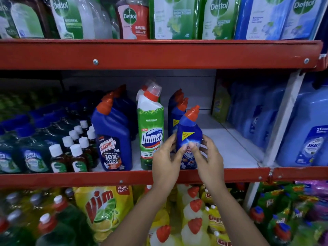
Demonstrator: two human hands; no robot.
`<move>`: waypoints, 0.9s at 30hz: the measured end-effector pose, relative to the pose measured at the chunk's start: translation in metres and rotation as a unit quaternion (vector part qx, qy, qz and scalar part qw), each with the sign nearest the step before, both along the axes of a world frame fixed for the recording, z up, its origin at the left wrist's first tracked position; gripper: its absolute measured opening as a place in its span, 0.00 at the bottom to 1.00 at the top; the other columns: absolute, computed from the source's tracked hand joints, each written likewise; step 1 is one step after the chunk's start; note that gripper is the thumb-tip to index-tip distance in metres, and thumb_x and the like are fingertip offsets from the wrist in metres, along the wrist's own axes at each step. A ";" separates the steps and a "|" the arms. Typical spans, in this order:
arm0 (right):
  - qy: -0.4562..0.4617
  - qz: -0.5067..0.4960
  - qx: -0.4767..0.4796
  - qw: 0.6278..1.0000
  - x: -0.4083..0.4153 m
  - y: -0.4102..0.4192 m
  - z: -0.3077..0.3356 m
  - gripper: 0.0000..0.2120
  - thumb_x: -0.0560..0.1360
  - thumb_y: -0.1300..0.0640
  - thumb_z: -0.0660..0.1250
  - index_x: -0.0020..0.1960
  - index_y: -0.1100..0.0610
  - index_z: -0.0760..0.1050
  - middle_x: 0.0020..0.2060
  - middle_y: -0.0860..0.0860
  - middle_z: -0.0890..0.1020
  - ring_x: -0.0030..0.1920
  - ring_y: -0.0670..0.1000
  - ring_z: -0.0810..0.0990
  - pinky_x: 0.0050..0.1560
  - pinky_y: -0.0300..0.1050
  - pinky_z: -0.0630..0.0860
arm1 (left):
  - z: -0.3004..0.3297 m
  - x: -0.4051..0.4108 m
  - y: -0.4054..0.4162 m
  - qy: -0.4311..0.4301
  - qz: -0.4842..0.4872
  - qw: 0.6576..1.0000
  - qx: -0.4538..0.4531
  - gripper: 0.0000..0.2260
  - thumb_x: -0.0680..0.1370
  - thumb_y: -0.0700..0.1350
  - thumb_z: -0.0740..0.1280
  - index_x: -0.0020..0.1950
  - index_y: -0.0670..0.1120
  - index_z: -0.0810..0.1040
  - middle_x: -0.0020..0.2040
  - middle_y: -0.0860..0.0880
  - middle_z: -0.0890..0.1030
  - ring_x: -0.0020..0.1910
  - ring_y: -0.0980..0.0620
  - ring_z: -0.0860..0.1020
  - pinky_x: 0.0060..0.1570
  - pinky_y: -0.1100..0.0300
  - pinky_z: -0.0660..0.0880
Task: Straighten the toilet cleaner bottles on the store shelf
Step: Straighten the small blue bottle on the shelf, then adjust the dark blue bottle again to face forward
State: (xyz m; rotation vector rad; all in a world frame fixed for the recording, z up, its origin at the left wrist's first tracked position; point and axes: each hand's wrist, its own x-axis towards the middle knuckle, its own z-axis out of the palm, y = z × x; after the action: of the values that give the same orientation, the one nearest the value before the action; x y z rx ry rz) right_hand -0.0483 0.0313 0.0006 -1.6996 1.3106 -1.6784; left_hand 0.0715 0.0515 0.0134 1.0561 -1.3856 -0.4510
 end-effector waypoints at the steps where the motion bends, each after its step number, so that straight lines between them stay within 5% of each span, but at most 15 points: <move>1: 0.005 -0.008 0.002 1.000 0.002 0.001 -0.002 0.21 0.77 0.42 0.64 0.67 0.47 0.69 0.61 0.46 0.79 0.59 0.42 0.78 0.57 0.42 0.78 | 0.000 0.003 0.002 0.006 -0.007 1.000 0.002 0.22 0.76 0.45 0.70 0.69 0.54 0.71 0.53 0.71 0.74 0.49 0.77 0.76 0.48 0.77 0.74; 4: -0.004 -0.052 0.000 0.999 0.011 0.012 -0.001 0.25 0.77 0.44 0.65 0.71 0.50 0.66 0.68 0.49 0.72 0.66 0.47 0.73 0.63 0.46 0.73 | -0.001 0.017 0.008 0.017 -0.011 1.000 0.007 0.20 0.76 0.42 0.71 0.67 0.51 0.73 0.57 0.64 0.78 0.48 0.76 0.77 0.46 0.79 0.73; 8: -0.065 -0.136 -0.092 0.984 0.029 0.035 0.008 0.15 0.78 0.56 0.64 0.65 0.56 0.72 0.58 0.47 0.74 0.60 0.45 0.74 0.54 0.35 0.73 | -0.001 0.045 0.026 0.021 0.016 1.000 -0.001 0.14 0.76 0.45 0.71 0.61 0.46 0.79 0.54 0.53 0.83 0.47 0.72 0.79 0.44 0.78 0.73; 16: -0.071 -0.012 -0.116 0.991 0.114 0.062 0.012 0.05 0.78 0.59 0.65 0.53 0.53 0.76 0.46 0.50 0.81 0.48 0.42 0.80 0.47 0.31 0.74 | -0.010 0.117 0.059 0.053 0.154 0.984 -0.075 0.12 0.77 0.44 0.69 0.60 0.50 0.76 0.55 0.53 0.77 0.56 0.61 0.77 0.53 0.67 0.76; 23: 0.004 0.040 -0.027 0.999 0.176 0.047 -0.009 0.16 0.77 0.53 0.65 0.64 0.53 0.73 0.59 0.46 0.79 0.61 0.45 0.77 0.64 0.52 0.76 | -0.029 0.158 0.057 0.011 0.163 0.986 0.015 0.22 0.78 0.48 0.68 0.70 0.49 0.67 0.62 0.54 0.69 0.64 0.52 0.73 0.65 0.52 0.74; 27: 0.061 0.032 0.005 0.998 0.186 0.043 -0.008 0.21 0.76 0.56 0.65 0.69 0.53 0.68 0.59 0.44 0.79 0.60 0.49 0.80 0.61 0.54 0.78 | -0.034 0.169 0.051 -0.016 0.124 0.990 0.058 0.27 0.76 0.50 0.68 0.73 0.51 0.64 0.66 0.51 0.74 0.65 0.53 0.74 0.65 0.49 0.74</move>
State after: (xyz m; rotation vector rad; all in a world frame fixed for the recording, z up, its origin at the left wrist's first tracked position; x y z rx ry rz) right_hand 0.1373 0.0740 -0.0078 -1.8432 1.3012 -1.5505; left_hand 0.2408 0.1026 -0.0205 1.3185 -1.2472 -0.3360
